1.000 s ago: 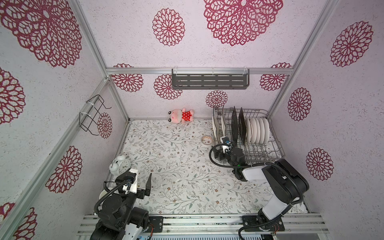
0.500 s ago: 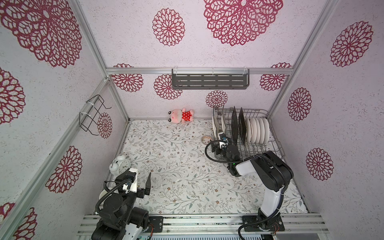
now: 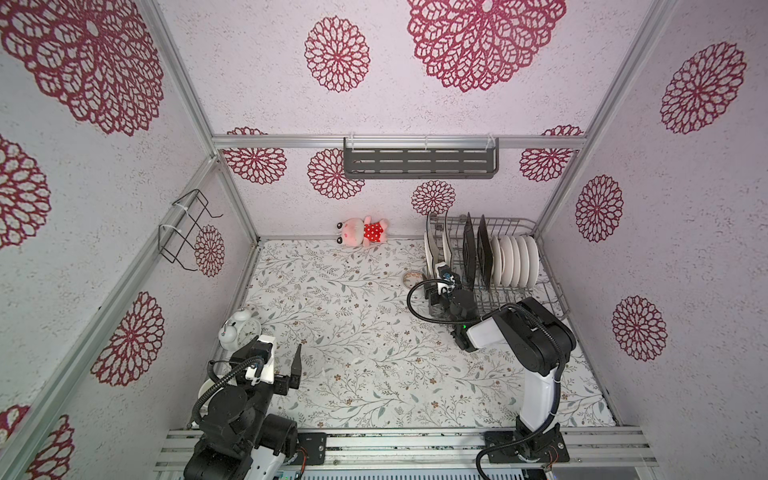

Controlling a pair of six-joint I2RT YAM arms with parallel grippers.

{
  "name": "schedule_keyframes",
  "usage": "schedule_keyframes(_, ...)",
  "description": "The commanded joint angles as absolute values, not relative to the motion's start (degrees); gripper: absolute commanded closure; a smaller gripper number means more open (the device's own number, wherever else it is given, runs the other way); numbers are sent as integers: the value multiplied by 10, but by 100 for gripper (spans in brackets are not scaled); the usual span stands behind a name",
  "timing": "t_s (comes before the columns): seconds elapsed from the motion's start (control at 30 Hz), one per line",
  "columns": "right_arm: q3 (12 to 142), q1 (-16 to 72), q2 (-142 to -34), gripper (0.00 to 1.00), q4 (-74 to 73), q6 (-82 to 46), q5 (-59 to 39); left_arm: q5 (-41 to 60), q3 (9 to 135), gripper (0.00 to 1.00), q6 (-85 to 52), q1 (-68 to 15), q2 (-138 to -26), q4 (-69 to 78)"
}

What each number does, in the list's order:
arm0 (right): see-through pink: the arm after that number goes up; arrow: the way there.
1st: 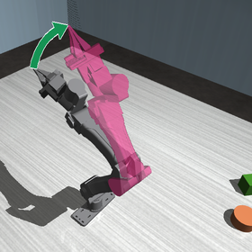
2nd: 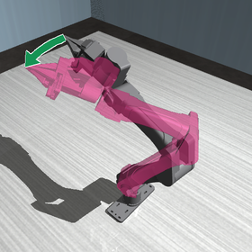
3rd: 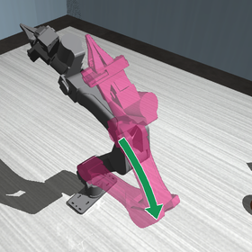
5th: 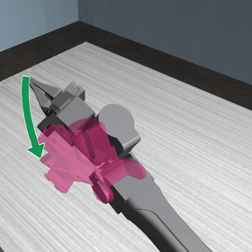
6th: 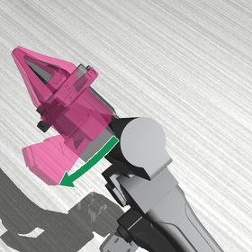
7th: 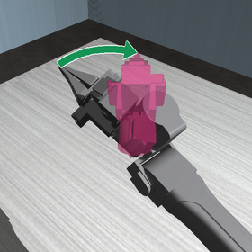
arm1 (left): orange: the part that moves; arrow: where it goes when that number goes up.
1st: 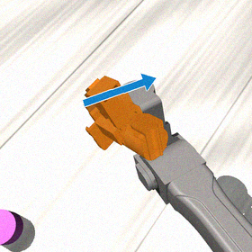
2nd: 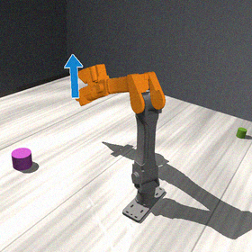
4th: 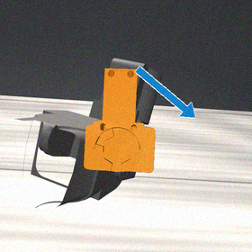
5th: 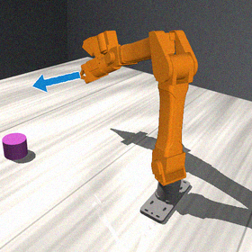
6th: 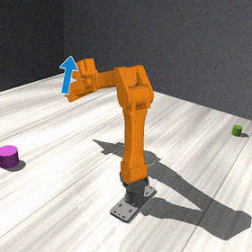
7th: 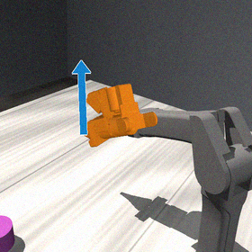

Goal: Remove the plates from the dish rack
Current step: 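Lower the right gripper onto the nearest square white plate's edge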

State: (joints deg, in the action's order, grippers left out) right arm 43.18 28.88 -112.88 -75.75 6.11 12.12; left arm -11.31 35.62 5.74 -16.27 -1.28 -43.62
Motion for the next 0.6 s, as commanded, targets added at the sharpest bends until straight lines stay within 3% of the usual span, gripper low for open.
schedule_keyframes(0.0, 445, 288, -1137, 28, -804, 71, 134, -119, 351, 3, 58, -166, -23, -419)
schedule_keyframes(0.27, 459, 285, -1173, 31, -850, 89, 142, -126, 348, 2, 56, -168, -30, -414)
schedule_keyframes(0.57, 481, 282, -1203, 43, -886, 101, 139, -123, 346, 3, 57, -167, -23, -412)
